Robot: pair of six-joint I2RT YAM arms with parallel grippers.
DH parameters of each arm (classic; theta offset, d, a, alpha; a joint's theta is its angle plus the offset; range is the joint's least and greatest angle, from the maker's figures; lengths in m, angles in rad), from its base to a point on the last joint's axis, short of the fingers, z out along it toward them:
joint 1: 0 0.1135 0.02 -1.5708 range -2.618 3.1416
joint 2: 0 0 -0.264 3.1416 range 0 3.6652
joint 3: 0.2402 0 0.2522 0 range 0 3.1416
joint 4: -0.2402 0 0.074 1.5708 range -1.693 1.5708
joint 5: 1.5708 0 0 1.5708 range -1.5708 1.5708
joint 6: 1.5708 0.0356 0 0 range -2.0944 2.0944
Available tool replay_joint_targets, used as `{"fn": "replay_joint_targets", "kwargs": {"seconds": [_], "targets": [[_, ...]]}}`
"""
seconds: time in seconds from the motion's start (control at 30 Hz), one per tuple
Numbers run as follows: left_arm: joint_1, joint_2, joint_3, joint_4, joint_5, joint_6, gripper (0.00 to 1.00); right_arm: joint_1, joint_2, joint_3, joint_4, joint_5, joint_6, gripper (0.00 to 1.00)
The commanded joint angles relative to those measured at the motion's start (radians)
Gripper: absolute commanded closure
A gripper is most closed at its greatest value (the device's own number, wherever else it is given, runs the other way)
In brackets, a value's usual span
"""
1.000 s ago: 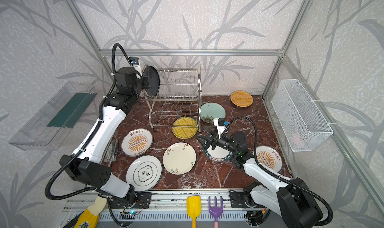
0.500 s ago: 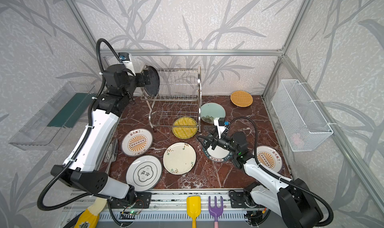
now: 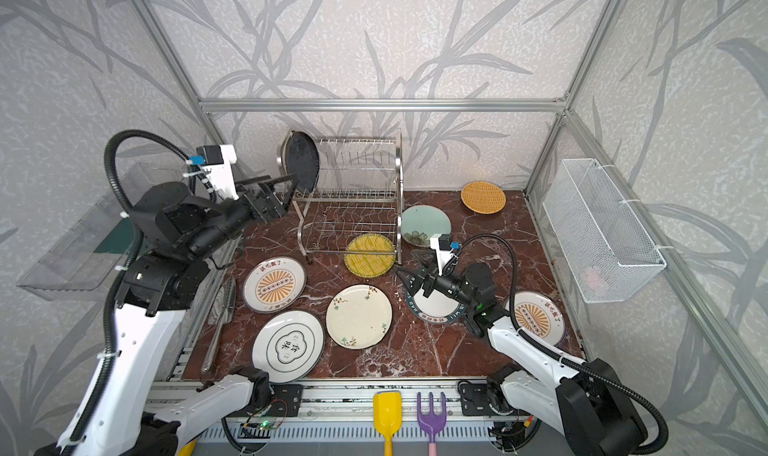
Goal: Load the plates into the dish rack
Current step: 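Open the left gripper and draw it back while right gripper moves to the teal plate, then grasp the edge of the pale teal flower plate with the right gripper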
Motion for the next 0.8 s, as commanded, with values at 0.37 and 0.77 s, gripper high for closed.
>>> {"fn": "replay_joint_targets", "kwargs": {"seconds": [0.37,0.77], "targets": [[-0.018,-0.107,-0.604,0.44,0.436,-0.273,0.01,-0.249,-0.045,0.091,-0.276,-0.016,0.145,0.01],[0.002,-0.117,-0.711,0.394,0.415,-0.245,0.01,-0.519,0.296,0.274,-0.509,0.056,0.298,0.07]]}}
